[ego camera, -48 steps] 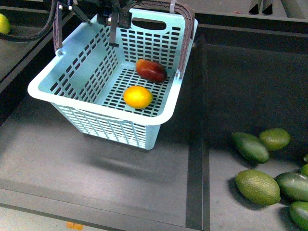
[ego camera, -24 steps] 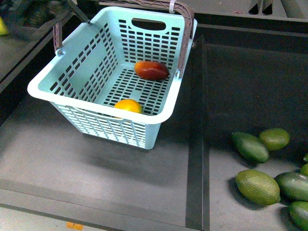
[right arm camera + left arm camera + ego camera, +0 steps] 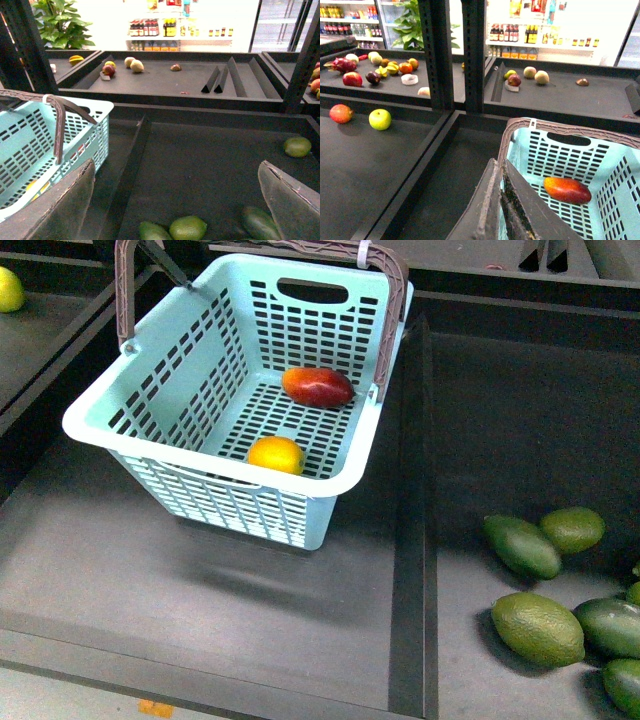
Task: Pick lemon and mango into basket
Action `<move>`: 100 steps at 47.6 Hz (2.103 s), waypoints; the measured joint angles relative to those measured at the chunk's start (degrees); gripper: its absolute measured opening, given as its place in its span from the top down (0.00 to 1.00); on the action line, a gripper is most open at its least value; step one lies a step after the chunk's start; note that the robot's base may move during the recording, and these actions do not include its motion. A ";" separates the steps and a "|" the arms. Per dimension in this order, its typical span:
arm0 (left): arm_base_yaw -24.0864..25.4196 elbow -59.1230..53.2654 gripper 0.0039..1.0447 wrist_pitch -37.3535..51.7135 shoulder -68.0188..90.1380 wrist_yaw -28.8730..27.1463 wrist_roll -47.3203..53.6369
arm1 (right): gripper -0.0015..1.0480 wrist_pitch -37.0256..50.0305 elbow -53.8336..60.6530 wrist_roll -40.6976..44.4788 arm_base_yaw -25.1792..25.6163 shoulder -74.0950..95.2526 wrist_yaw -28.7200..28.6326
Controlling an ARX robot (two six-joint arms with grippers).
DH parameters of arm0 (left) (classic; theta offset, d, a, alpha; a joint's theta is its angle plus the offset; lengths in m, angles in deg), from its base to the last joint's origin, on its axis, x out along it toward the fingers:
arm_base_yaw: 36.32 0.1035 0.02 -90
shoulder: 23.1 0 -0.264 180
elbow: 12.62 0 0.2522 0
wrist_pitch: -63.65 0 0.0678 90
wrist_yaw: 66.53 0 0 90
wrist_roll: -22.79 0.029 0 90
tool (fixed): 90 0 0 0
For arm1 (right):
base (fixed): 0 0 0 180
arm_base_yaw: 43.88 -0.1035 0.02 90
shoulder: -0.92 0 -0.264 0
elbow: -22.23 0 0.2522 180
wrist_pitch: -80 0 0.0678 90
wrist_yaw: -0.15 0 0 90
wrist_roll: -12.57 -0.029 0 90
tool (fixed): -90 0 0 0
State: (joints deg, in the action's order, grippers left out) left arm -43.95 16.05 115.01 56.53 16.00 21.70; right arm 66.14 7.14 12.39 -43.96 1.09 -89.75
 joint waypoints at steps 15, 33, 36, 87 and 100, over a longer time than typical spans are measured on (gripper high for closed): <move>3.04 -8.41 0.97 -6.05 -13.40 3.04 0.24 | 0.08 0.00 0.00 0.00 0.00 0.00 0.00; 7.39 -13.09 0.97 -20.20 -32.28 7.45 0.44 | 0.08 0.00 0.00 0.00 0.00 0.00 0.00; 7.39 -13.49 0.97 -22.86 -35.39 7.45 0.44 | 0.08 0.00 0.00 0.00 0.00 0.00 0.00; 7.39 -14.03 0.97 -64.83 -78.99 7.45 0.46 | 0.08 0.00 0.00 0.00 0.00 -0.02 0.00; 7.39 -14.03 0.97 -65.02 -79.28 7.43 0.46 | 0.08 0.00 0.00 0.00 0.00 0.00 0.00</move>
State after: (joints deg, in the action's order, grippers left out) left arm -36.57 2.02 49.99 -22.74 23.43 22.16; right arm 66.14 7.14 12.39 -43.96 1.09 -89.75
